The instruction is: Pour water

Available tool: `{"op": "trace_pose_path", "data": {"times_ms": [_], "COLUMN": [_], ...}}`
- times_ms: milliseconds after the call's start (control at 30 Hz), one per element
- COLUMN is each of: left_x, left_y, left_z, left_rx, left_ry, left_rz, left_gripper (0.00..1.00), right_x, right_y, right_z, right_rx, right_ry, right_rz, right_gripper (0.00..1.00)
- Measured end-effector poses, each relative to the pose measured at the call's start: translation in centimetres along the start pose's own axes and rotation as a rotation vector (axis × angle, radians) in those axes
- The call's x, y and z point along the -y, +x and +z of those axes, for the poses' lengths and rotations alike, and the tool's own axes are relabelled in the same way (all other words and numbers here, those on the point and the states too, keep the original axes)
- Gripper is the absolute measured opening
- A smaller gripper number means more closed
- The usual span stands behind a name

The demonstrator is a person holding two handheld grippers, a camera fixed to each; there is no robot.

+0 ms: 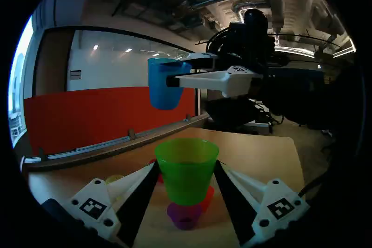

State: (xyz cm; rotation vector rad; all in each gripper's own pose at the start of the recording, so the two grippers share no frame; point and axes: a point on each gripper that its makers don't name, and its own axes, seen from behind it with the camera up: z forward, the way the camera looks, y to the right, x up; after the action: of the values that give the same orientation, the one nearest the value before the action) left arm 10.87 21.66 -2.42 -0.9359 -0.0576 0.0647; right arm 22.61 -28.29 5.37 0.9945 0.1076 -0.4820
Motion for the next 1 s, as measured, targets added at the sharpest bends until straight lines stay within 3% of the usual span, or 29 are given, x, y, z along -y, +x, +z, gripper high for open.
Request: {"op": "trace_pose_path", "data": {"times_ms": [267,500,600,1000], "left_x": [0.04,0.08,0.18,0.2], "left_y": [-0.06,0.04,0.05,-0.14], "left_z": [-0.12,-0.27,-0.26,-0.38], "left_rx": [0.004,0.003,0.004,0.015], "left_ry": [0.002,0.004,0.007,0.004], "left_rz": [0.003,0.003,0.005,0.008], "left_gripper": [0.83,0.83,0.83,0.83], "right_x": [0.43,0.35,0.25,0.78], "right_y": [-0.02,-0.26,-0.32,-0.35], "right_z": [0.03,-0.01,0.0,0.01], "right_rx": [-0.003,-0.009,-0.014,-0.01], "right_ry": [0.019,0.03,0.035,0.046], "right_rz": [0.14,0.326,0.379,0.412], "right_gripper": [0.9,0.9,0.9,0.9]}}
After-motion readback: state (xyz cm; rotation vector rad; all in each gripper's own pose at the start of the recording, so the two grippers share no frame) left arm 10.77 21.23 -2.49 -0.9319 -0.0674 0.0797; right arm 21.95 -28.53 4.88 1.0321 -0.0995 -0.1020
